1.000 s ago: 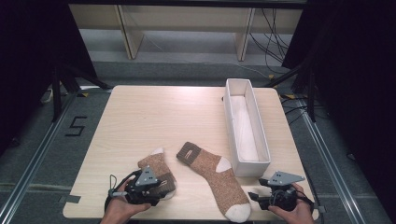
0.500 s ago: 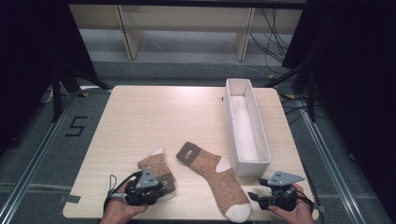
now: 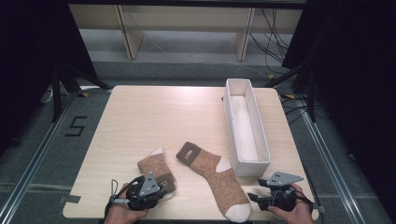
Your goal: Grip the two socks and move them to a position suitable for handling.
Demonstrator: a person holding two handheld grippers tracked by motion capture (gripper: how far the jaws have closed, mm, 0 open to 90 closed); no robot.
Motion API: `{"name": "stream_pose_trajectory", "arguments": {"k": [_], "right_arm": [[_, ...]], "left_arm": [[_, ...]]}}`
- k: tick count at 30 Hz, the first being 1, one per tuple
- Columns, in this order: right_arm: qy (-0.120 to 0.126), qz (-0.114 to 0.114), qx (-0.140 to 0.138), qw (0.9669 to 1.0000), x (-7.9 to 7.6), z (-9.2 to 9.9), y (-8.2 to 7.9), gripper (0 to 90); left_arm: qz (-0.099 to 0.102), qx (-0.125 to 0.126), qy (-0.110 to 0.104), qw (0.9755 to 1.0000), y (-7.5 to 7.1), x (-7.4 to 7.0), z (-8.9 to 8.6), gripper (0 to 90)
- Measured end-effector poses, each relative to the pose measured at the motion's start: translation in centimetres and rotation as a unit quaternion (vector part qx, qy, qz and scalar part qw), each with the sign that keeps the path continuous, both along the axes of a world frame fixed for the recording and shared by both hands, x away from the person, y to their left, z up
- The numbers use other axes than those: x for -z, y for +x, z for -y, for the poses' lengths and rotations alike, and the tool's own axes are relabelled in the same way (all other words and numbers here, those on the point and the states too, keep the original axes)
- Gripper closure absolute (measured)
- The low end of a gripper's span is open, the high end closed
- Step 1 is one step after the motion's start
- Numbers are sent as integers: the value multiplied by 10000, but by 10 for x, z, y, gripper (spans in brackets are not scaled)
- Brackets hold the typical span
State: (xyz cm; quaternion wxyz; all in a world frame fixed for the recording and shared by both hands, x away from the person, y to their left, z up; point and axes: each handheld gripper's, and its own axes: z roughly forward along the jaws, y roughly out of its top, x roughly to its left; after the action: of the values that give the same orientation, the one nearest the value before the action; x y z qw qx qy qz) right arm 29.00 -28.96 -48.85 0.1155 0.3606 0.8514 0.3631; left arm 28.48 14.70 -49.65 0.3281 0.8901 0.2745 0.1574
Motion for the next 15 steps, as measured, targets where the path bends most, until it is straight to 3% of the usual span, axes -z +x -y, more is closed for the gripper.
{"name": "stream_pose_trajectory", "arguments": {"k": [4, 6, 9, 11, 13, 14, 15], "right_arm": [[-26, 75, -25, 10000, 0, 1, 0, 334], [-21, 71, -29, 10000, 0, 1, 0, 334], [3, 33, -19, 10000, 0, 1, 1, 334], [36, 41, 27, 10000, 0, 1, 1, 334], [15, 37, 1, 10000, -1, 1, 0, 334], [9, 56, -14, 10000, -1, 2, 0, 334], [10, 72, 5, 10000, -1, 2, 0, 334]], "left_arm": [[-55, -46, -156, 9999, 4, -9, -4, 816], [-60, -47, -418, 9991, 7, -22, -10, 823], [-42, -150, -941, 9954, 16, -48, -21, 825], [-63, -206, -1177, 9928, 25, -64, -29, 824], [-37, -313, -1307, 9909, 36, -79, -39, 824], [-4, -500, -1438, 9883, 44, -86, -45, 823], [-4, -500, -1438, 9883, 44, -86, -45, 823]]}}
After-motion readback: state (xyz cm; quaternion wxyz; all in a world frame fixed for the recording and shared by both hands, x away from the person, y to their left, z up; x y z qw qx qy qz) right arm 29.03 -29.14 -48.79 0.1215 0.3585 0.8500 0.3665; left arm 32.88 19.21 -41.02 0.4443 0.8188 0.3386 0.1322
